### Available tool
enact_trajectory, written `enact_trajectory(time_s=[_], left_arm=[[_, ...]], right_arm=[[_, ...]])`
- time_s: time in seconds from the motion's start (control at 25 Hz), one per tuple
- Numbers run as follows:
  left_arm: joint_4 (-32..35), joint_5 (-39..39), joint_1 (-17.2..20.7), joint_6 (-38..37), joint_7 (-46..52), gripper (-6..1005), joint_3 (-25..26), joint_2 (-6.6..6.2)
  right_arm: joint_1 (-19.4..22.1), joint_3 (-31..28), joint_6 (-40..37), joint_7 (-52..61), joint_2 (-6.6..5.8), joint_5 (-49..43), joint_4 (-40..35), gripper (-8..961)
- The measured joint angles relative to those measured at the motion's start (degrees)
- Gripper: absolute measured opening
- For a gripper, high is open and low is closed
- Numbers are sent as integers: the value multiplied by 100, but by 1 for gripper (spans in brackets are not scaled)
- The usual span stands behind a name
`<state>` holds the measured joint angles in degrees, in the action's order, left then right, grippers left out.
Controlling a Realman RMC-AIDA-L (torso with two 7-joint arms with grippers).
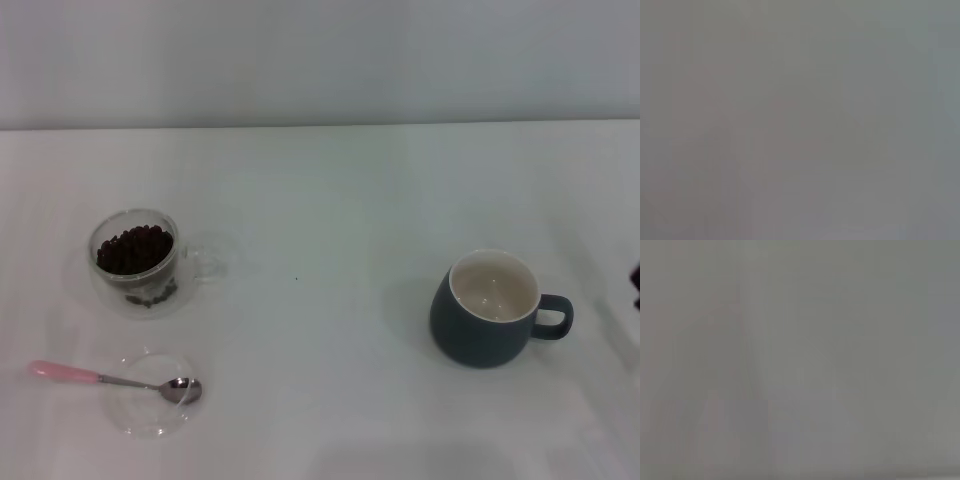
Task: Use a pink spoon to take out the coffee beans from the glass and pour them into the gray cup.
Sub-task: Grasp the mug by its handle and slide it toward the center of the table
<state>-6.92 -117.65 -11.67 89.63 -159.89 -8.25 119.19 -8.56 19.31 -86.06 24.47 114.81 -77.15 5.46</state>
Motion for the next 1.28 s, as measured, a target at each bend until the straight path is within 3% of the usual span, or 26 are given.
enact_trajectory(time_s=[0.2, 0.36, 0.64, 1.28], left_arm=[[5, 117, -178, -248, -7, 769, -48, -8], [7, 120, -318, -405, -8, 769, -41, -11], [138, 335, -478, -719, -1, 769, -56, -11], [147, 354, -507, -854, 19, 770, -11, -19]], right_arm=[[424, 334, -241, -27, 6, -7, 36, 841], [545, 964, -404, -81, 14, -44, 84, 841], [317, 1047, -319, -645, 39, -32, 554, 840], [-307, 931, 594, -731, 51, 16, 551, 839]])
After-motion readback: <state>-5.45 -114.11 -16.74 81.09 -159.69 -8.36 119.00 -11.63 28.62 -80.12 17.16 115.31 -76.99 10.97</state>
